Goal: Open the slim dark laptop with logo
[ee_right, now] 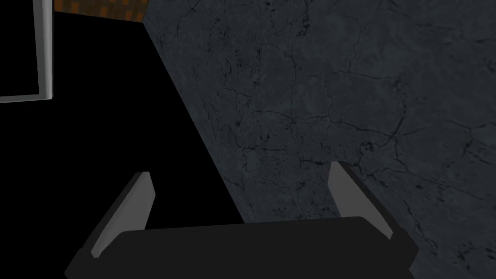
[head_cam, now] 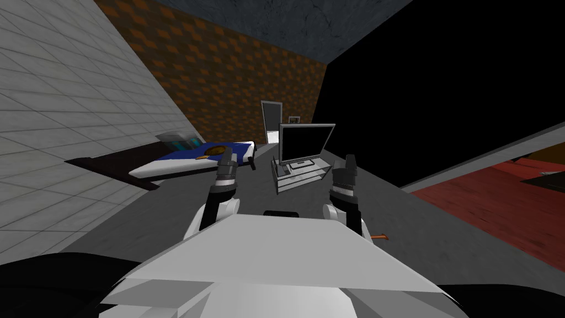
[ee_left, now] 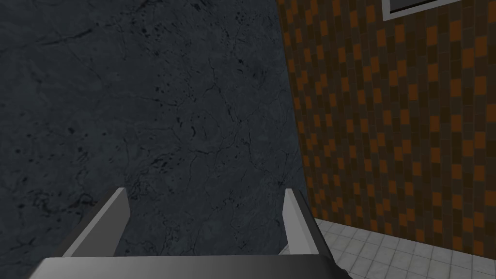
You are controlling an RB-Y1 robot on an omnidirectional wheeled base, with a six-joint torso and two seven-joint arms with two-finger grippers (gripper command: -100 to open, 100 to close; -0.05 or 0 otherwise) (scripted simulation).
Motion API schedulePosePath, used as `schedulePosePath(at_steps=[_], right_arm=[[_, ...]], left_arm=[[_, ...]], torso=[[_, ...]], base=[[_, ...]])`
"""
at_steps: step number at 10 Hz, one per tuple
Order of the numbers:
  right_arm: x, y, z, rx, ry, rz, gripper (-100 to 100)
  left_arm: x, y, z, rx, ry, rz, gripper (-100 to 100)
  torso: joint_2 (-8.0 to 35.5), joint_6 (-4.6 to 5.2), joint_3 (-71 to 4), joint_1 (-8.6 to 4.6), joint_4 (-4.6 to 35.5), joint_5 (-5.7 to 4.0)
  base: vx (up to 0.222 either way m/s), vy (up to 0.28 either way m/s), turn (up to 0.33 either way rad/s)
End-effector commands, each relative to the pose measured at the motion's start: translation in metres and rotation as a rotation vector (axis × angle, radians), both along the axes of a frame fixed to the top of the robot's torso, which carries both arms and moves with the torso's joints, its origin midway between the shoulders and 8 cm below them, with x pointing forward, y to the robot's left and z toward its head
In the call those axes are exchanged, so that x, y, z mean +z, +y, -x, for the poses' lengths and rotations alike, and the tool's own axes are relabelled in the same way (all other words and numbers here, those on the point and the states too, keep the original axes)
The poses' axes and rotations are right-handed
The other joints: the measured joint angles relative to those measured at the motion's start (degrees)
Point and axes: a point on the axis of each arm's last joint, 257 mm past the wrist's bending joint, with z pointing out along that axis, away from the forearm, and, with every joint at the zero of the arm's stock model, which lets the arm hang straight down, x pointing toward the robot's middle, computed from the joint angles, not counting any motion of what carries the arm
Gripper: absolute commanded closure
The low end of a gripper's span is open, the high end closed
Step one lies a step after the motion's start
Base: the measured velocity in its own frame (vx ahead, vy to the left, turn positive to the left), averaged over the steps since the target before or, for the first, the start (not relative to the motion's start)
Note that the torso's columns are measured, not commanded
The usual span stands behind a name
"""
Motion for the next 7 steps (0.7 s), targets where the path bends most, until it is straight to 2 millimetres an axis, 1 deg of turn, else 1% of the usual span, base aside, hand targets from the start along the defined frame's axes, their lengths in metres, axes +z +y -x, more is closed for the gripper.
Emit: schedulePosePath(at_steps=[1, 3, 7], right_arm=[[0.0000, 0.0000, 0.0000, 0.000, 0.000, 0.000, 0], [0.0001, 0.0000, 0.0000, 0.000, 0.000, 0.000, 0], [0.0001, 0.0000, 0.0001, 0.000, 0.000, 0.000, 0]], left_arm=[[0.0000, 0.0000, 0.0000, 0.000, 0.000, 0.000, 0], [0.0001, 0.0000, 0.0000, 0.000, 0.000, 0.000, 0], [0.0001, 0.0000, 0.0001, 0.000, 0.000, 0.000, 0]], torso=[[2.3, 0.00, -4.7, 0.00, 2.3, 0.00], [10.0, 0.00, -20.1, 0.00, 10.1, 0.00], [26.9, 0.00, -53.8, 0.00, 26.9, 0.00]], base=[[0.000, 0.000, 0.000], [0.000, 0.000, 0.000], [0.000, 0.000, 0.000]])
